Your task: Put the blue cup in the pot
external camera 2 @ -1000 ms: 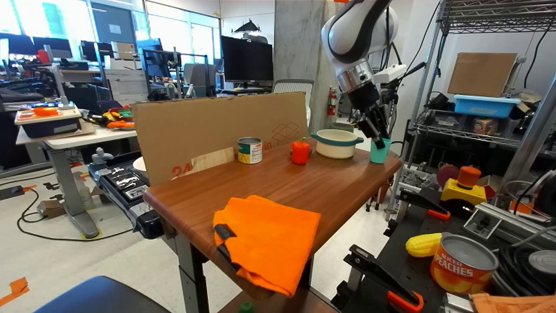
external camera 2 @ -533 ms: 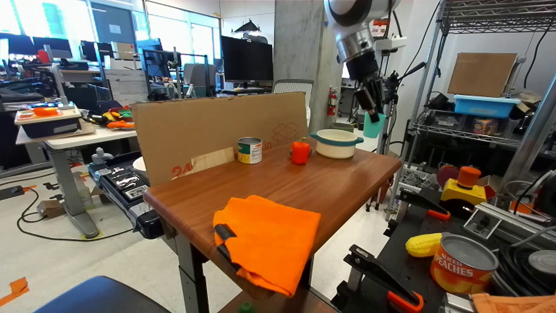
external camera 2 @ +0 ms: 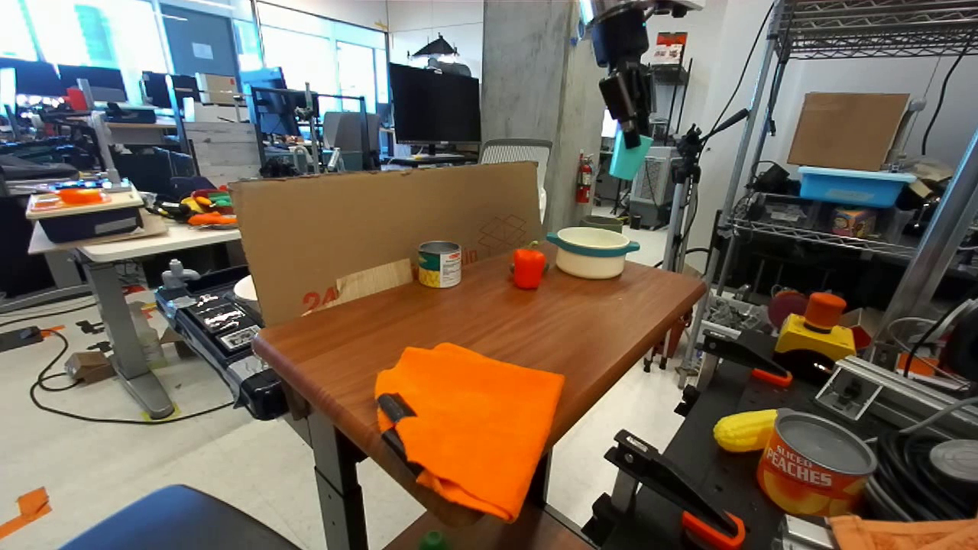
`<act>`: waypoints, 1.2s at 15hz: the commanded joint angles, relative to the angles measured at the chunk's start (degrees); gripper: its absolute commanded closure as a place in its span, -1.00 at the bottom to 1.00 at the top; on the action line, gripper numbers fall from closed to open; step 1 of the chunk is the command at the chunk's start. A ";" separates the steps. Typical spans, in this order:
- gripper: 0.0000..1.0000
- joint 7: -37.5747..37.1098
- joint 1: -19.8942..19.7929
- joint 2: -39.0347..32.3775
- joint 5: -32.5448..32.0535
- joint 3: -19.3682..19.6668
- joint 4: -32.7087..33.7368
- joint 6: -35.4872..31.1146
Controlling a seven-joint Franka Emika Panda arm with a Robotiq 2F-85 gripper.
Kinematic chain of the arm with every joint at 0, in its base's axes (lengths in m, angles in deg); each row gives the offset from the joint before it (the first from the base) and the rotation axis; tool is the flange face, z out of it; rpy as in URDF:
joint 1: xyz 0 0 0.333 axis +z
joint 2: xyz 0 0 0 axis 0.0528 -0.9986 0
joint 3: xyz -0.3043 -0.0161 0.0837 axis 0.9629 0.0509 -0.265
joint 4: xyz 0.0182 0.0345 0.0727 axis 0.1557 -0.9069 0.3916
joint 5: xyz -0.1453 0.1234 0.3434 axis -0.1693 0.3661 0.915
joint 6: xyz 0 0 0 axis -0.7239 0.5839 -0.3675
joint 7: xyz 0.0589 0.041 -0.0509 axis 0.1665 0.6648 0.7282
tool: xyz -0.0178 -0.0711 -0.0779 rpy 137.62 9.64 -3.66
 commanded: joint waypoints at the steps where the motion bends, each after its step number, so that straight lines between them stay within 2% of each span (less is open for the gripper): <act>1: 0.67 -0.43 -0.60 -6.42 1.64 -1.54 8.10 -0.98; 11: 0.67 -2.55 0.29 -22.18 -1.03 -1.70 20.64 1.68; 18: 0.67 -2.71 0.70 -29.82 -1.86 -1.73 27.21 8.89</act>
